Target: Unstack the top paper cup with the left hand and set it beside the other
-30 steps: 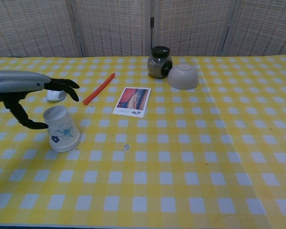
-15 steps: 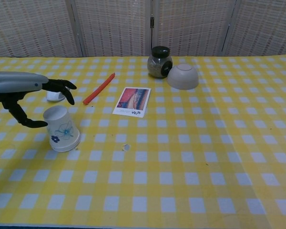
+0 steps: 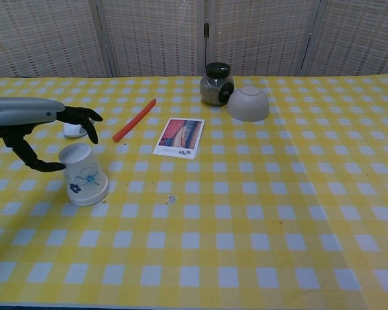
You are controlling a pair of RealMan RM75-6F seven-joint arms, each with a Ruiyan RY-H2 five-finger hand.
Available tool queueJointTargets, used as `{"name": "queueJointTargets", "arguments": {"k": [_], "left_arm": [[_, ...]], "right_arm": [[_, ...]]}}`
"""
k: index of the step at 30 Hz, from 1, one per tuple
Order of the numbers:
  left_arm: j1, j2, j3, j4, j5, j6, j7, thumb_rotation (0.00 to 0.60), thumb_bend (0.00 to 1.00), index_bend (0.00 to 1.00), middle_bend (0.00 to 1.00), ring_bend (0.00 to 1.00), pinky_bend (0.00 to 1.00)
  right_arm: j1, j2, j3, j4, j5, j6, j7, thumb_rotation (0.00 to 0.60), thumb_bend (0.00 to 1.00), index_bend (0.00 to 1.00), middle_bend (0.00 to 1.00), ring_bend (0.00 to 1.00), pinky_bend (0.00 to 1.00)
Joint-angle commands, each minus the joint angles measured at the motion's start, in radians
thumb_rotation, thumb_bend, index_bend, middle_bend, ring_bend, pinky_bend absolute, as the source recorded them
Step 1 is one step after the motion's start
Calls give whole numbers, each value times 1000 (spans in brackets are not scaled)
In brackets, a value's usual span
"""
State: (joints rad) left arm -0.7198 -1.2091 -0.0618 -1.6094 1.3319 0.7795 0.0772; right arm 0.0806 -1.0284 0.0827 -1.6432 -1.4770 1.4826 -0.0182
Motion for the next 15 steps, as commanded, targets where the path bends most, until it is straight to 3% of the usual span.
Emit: {"name": "queueJointTargets", "arguments": {"k": [1, 15], "left_arm": [[-1, 1, 2, -2, -1, 1, 2, 600, 400, 301, 79, 50, 10], [-4, -7, 5, 2, -12, 13, 10, 600, 417, 331, 98, 63, 22]], "right_arm": [[0, 0, 0, 0, -1, 0, 0, 600, 339, 0, 0, 78, 0], [-4, 3, -1, -2, 1, 1, 2, 600, 339, 0, 0, 78, 0]]}}
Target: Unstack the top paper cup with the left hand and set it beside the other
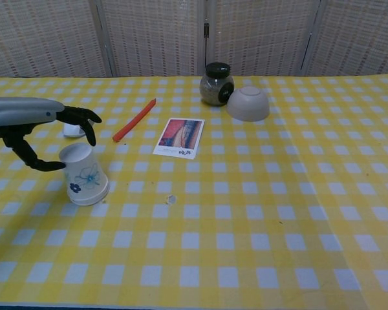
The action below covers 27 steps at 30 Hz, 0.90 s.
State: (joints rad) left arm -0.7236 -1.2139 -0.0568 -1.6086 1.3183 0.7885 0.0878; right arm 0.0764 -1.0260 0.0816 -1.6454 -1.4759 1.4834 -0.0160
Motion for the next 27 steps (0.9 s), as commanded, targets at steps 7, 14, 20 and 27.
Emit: {"name": "queueJointTargets", "arguments": {"k": [7, 14, 20, 27], "left_arm": [[3, -5, 2, 4, 9, 16, -6, 600, 436, 364, 118, 78, 36], [10, 22, -5, -20, 27, 48, -16, 600, 438, 380, 131, 86, 36], [22, 65, -8, -63, 43, 83, -6, 600, 438, 384, 135, 88, 38], [33, 68, -13, -58, 32, 122, 57, 600, 438, 389, 142, 97, 46]], "right_arm": [[-1, 0, 0, 0, 2, -1, 1, 600, 339, 0, 0, 77, 0], [-1, 1, 2, -1, 3, -1, -1, 600, 339, 0, 0, 79, 0], [-4, 2, 3, -1, 4, 2, 2, 600, 338, 0, 0, 78, 0], [-4, -1, 1, 6, 4, -1, 11, 600, 339, 0, 0, 77, 0]]}}
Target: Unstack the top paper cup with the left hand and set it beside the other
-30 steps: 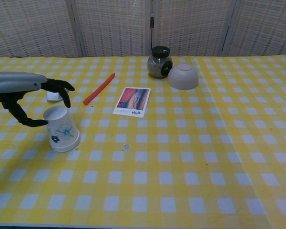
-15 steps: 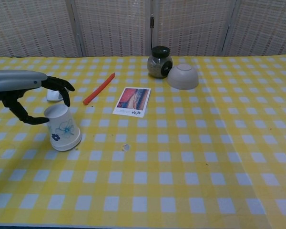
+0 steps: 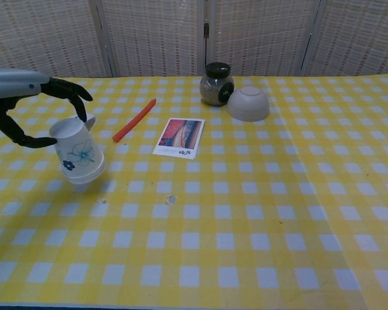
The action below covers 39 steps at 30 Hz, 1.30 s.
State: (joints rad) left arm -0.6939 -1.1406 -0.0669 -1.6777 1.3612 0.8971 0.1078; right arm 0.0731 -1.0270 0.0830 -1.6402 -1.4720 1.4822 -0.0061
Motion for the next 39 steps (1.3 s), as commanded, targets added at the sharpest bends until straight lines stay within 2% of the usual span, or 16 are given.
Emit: {"name": "queueJointTargets", "arguments": {"k": [1, 7, 23, 32, 39], "left_arm": [[5, -10, -3, 16, -16, 17, 53, 600, 440, 392, 144, 100, 47], [0, -32, -3, 36, -74, 3, 133, 600, 441, 396, 150, 107, 49], [15, 73, -38, -37, -105, 13, 47, 600, 442, 397, 155, 114, 49], [58, 159, -57, -85, -91, 79, -8, 600, 442, 398, 156, 114, 49], [86, 186, -41, -75, -92, 90, -1, 600, 444, 404, 157, 114, 49]], "right_arm": [[-1, 0, 0, 2, -1, 1, 2, 600, 339, 0, 0, 77, 0], [-3, -2, -1, 8, 0, 2, 11, 600, 338, 0, 0, 76, 0], [-5, -3, 0, 15, 6, -2, 20, 600, 339, 0, 0, 77, 0], [-4, 0, 1, 9, 5, -2, 15, 600, 339, 0, 0, 77, 0], [-2, -2, 1, 10, 3, -5, 15, 600, 339, 0, 0, 78, 0]]}}
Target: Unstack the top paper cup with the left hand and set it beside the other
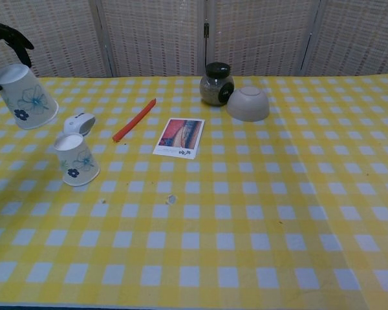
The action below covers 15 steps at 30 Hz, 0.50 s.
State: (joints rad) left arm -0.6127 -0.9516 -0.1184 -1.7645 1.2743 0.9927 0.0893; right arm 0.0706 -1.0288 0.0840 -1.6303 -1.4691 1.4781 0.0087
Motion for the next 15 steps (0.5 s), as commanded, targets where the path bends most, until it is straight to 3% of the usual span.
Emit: {"name": "queueJointTargets", "arguments": {"k": [1, 15], "left_arm": [[6, -8, 15, 18, -10, -11, 27, 600, 444, 404, 157, 114, 49], [7, -149, 53, 161, -70, -69, 92, 600, 444, 404, 157, 115, 49]], "right_arm": [[1, 0, 0, 0, -1, -1, 0, 600, 339, 0, 0, 77, 0], [0, 0, -3, -5, -4, -1, -4, 600, 338, 0, 0, 78, 0]]}}
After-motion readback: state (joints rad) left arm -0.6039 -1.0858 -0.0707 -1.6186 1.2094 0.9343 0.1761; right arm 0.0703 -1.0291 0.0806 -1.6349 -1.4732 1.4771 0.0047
